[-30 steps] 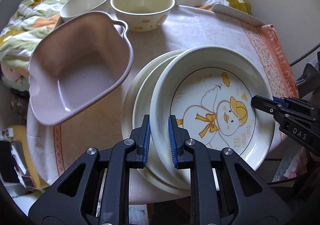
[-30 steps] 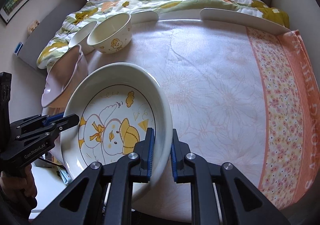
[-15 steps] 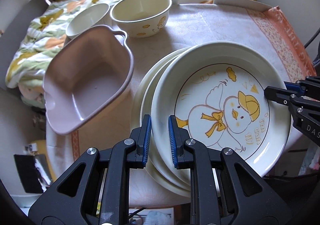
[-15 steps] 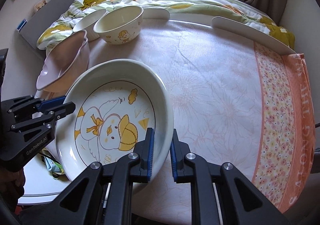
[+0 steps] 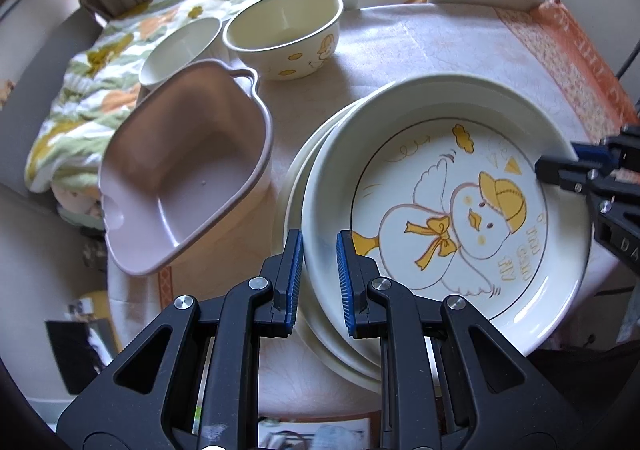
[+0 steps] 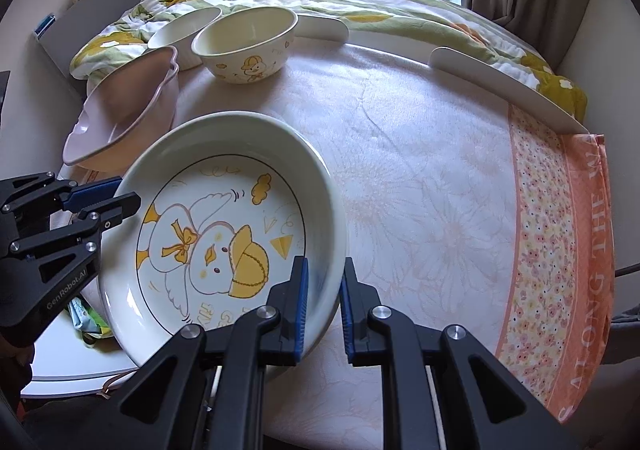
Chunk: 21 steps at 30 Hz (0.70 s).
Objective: Organize plates and bowls
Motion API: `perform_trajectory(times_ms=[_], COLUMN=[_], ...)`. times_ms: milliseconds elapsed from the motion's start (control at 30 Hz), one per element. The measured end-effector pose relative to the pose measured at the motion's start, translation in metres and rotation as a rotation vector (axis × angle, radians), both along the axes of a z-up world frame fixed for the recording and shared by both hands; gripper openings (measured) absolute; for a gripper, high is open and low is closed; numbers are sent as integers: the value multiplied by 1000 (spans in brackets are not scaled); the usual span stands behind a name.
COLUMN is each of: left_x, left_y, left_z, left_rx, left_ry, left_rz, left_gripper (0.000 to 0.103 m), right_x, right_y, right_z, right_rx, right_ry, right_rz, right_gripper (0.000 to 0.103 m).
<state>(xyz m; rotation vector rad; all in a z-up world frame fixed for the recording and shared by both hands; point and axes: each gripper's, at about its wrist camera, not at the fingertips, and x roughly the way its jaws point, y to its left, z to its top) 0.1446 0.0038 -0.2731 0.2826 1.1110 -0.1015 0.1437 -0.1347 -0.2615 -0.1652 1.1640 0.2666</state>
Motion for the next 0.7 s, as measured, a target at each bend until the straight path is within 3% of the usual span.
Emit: perform_trajectory(times_ms=[400,500,700], left_x=[-5,-8,-9], left_y=[3,4,9], left_z=[4,10,14], left_rx=[-6,29,-7], left_ry=[-10,-52,-53], left_rz=[11,11,10], left_gripper=[15,15,15], right_x=[1,2,1], right_y=[-1,-3,3], right_z=[0,-1,-1], right_rx=[13,31,22], right_ry=[-1,2,-4], right_rz=[-17,-22,-6], right_gripper=[14,14,14])
